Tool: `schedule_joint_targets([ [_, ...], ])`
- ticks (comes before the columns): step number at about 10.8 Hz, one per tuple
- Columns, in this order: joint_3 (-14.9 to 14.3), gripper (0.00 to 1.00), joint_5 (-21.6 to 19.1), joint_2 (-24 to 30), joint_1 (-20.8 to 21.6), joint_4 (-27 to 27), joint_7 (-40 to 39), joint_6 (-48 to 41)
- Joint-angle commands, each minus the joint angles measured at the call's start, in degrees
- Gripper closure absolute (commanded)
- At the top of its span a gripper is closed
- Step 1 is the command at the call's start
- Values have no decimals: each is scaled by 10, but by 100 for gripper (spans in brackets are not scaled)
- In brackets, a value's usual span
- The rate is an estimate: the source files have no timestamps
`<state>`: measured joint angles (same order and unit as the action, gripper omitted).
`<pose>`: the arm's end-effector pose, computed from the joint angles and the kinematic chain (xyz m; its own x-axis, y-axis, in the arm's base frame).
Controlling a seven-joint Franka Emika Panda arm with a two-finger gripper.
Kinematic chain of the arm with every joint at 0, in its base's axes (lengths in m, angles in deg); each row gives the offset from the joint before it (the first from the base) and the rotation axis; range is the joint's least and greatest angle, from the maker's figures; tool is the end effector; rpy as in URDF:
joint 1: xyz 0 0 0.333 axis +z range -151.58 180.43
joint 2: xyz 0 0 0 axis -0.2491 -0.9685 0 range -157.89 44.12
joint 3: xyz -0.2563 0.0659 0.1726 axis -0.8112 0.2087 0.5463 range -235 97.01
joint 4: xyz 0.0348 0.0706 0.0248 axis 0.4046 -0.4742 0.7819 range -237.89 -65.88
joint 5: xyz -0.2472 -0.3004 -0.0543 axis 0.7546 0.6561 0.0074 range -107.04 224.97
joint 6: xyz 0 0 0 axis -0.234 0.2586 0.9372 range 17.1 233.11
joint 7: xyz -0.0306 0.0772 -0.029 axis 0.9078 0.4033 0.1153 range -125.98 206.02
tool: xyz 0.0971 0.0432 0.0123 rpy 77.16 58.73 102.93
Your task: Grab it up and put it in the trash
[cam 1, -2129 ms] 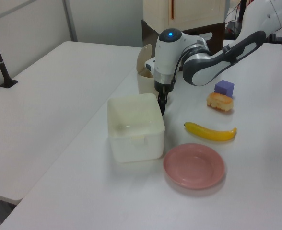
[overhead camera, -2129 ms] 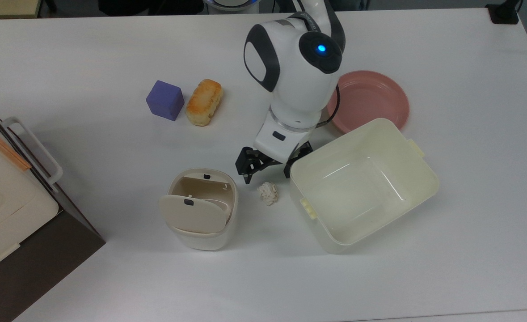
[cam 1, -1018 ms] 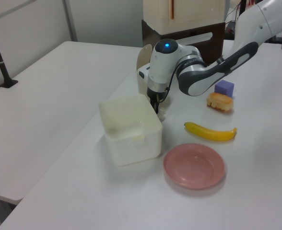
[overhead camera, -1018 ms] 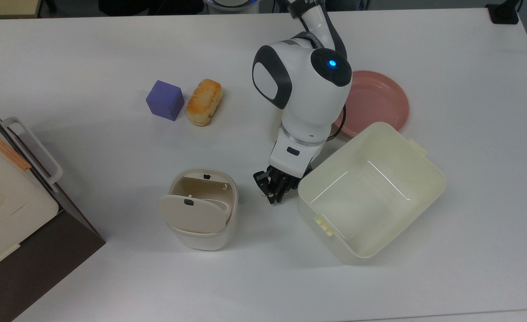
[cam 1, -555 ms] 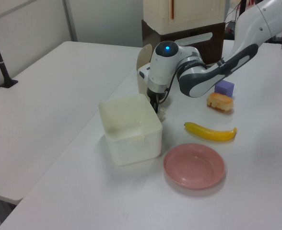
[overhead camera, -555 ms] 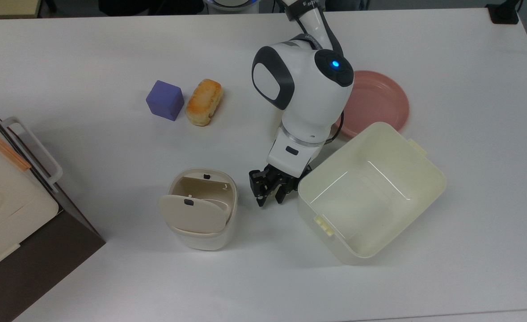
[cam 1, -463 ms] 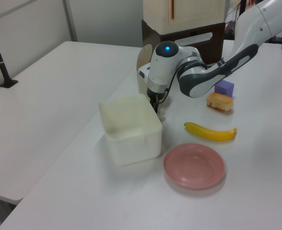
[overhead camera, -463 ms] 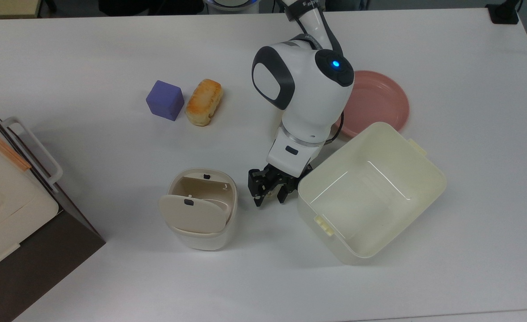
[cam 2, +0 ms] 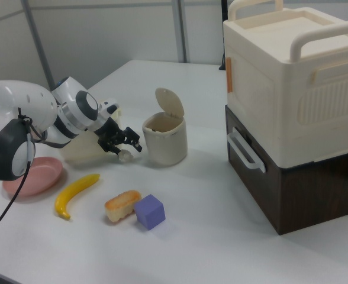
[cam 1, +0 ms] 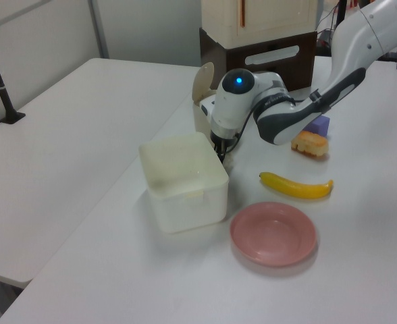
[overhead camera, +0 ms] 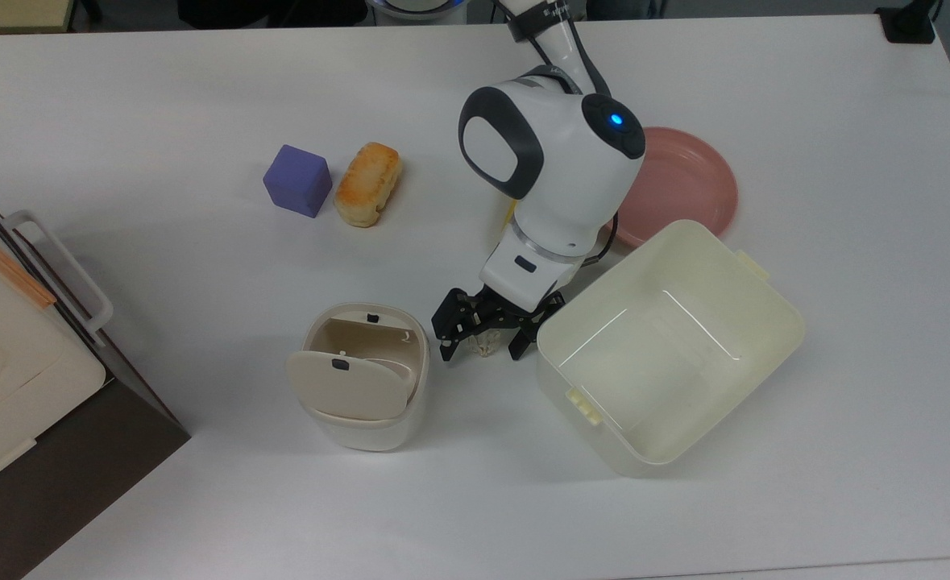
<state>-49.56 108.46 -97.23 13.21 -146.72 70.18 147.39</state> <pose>0.7129 0.1633 0.2915 0.9289 0.2648 0.2588 0.1450 -0.9034 0.4036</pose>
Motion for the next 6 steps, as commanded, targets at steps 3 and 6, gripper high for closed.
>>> schedule_joint_targets([
  [3,1,10,27,51,7,-70,74,-21],
  [6,1,66,27,51,9,-78,72,-22],
])
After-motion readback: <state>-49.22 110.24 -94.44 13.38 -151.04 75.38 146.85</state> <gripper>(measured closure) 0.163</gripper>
